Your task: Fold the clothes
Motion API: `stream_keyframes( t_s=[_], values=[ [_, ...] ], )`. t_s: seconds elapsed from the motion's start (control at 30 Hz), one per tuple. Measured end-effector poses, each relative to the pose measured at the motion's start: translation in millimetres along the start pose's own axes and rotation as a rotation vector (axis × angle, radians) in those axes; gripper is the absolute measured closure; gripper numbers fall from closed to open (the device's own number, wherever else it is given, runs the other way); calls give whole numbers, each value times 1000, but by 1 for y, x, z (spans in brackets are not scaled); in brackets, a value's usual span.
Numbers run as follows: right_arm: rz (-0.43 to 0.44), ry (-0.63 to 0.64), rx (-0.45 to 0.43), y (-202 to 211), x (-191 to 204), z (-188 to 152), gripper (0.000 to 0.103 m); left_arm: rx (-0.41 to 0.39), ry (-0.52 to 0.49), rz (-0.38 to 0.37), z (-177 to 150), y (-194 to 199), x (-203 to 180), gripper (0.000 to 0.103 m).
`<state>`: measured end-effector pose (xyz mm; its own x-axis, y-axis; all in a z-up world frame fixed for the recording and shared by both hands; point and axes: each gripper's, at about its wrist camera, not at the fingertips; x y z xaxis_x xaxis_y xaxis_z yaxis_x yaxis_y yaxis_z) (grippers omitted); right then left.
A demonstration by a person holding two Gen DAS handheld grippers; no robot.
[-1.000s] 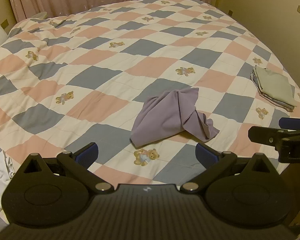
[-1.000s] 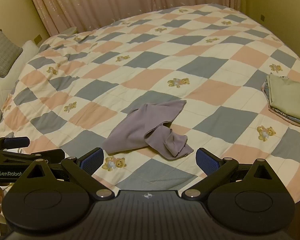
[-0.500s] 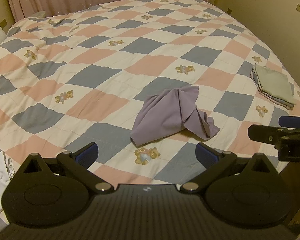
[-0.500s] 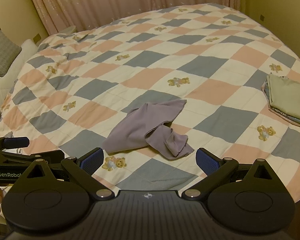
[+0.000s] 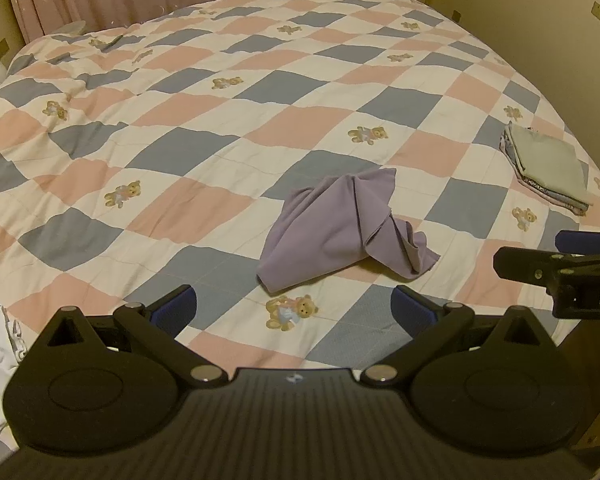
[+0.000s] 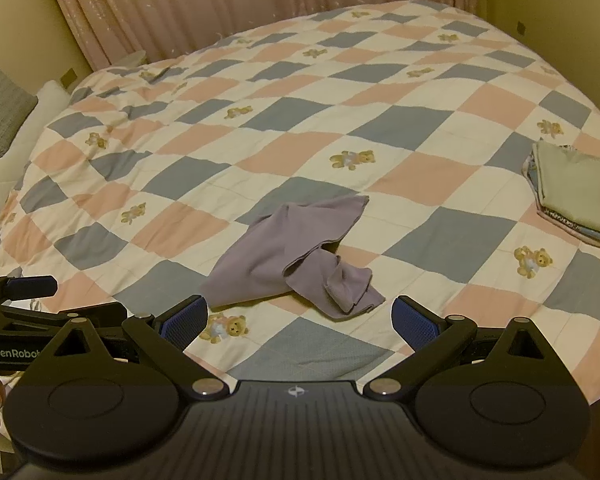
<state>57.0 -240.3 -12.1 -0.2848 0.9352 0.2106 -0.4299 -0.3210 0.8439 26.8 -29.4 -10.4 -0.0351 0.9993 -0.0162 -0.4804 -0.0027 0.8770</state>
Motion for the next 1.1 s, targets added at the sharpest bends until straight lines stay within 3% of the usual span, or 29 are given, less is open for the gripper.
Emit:
stream_keyframes(
  t_s=[0.73, 0.97, 1.1],
  values=[
    [47, 4, 47, -20, -29, 1, 2, 38, 39, 30, -5, -12, -14, 1],
    [81, 78, 69, -38, -40, 3, 2, 48, 86, 58, -11, -19, -21, 1],
    [101, 144, 73, -52, -39, 7, 2, 51, 64, 64, -14, -27, -21, 1]
  ],
)
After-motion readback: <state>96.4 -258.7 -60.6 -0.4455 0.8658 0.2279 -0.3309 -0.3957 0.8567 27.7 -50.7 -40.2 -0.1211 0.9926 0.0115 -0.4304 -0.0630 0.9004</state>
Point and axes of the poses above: each gripper's, at about its wrist camera, not at the fingertips, and y roughly against the way its jaws point, x to its left, z to its top, and after that the axes turned 1 degree about x, right-handed
